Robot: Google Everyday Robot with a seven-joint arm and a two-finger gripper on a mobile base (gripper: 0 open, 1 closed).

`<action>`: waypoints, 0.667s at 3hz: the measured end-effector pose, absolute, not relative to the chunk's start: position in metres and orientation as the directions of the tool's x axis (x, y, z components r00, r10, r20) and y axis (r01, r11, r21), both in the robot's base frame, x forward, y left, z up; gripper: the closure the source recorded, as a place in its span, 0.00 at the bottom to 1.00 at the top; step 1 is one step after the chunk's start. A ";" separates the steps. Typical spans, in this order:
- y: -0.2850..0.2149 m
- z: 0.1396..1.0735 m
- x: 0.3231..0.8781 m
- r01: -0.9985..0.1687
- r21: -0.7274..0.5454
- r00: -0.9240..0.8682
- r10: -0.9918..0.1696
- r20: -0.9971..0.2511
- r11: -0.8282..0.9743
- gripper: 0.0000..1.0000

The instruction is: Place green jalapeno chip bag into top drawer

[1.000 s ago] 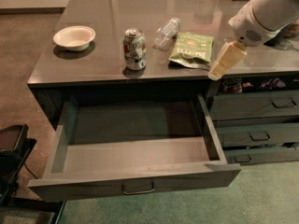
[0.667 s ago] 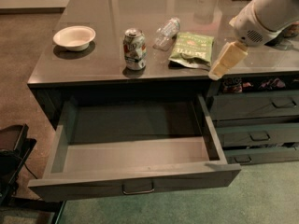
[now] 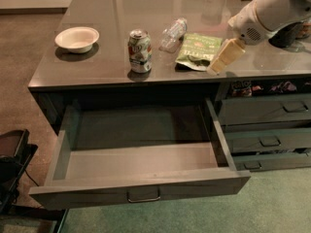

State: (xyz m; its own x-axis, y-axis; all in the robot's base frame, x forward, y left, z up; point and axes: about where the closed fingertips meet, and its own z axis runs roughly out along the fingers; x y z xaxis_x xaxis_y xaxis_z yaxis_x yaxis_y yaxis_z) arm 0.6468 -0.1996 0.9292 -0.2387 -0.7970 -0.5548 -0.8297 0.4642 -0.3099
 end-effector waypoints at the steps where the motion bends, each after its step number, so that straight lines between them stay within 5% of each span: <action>1: -0.189 0.926 0.673 -0.839 -0.301 -0.209 -0.779 -0.591 0.453 0.00; 2: -0.183 0.921 0.699 -0.839 -0.313 -0.179 -0.768 -0.614 0.446 0.00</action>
Offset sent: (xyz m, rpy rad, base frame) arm 0.0823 0.0188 -0.0090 0.0926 -0.0799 0.0607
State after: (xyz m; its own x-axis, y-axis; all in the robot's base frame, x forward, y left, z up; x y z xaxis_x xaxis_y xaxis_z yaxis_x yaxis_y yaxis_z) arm 0.6990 -0.1828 0.9206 -0.1794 -0.7685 -0.6142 -0.8386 0.4459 -0.3130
